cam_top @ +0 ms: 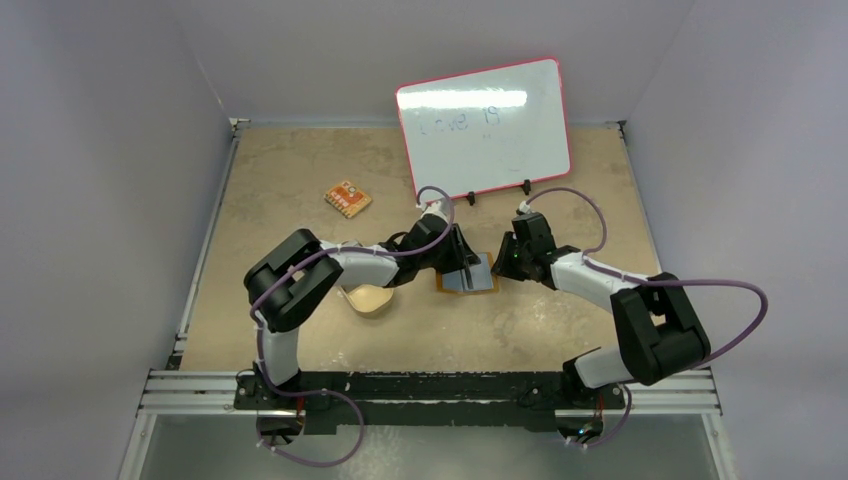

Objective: Put the credit cards into the card holder
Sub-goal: Insert the credit card into the card holder.

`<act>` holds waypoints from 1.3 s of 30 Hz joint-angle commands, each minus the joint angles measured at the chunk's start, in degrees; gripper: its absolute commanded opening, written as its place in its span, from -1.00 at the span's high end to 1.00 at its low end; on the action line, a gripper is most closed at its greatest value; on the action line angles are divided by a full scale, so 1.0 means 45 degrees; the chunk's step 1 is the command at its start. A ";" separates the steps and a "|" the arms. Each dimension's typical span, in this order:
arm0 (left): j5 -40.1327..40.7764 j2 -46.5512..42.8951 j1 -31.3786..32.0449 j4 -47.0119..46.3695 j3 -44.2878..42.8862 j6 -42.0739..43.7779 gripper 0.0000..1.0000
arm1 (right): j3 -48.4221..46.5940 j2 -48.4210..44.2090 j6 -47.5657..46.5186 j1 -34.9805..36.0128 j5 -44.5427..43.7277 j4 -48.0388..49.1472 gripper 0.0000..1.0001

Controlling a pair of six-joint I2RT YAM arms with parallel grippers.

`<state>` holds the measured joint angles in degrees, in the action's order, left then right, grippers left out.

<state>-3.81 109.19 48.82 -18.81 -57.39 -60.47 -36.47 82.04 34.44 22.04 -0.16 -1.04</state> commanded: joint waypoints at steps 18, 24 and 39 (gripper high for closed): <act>0.1271 -0.0812 0.0030 0.0959 0.0305 0.0246 0.25 | -0.0002 0.0148 -0.0183 -0.0026 0.0095 -0.0139 0.44; 0.1087 -0.0501 0.0024 0.0828 0.0152 0.0225 0.24 | -0.0021 0.0109 -0.0190 -0.0018 0.0133 -0.0155 0.44; 0.0750 -0.0165 0.0193 0.0654 -0.0437 0.0157 0.28 | 0.0036 0.0226 -0.0198 -0.0027 0.0246 0.0031 0.44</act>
<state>0.23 108.03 48.90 -13.65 -56.47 -60.27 -36.47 82.08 34.28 22.04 -0.01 -0.95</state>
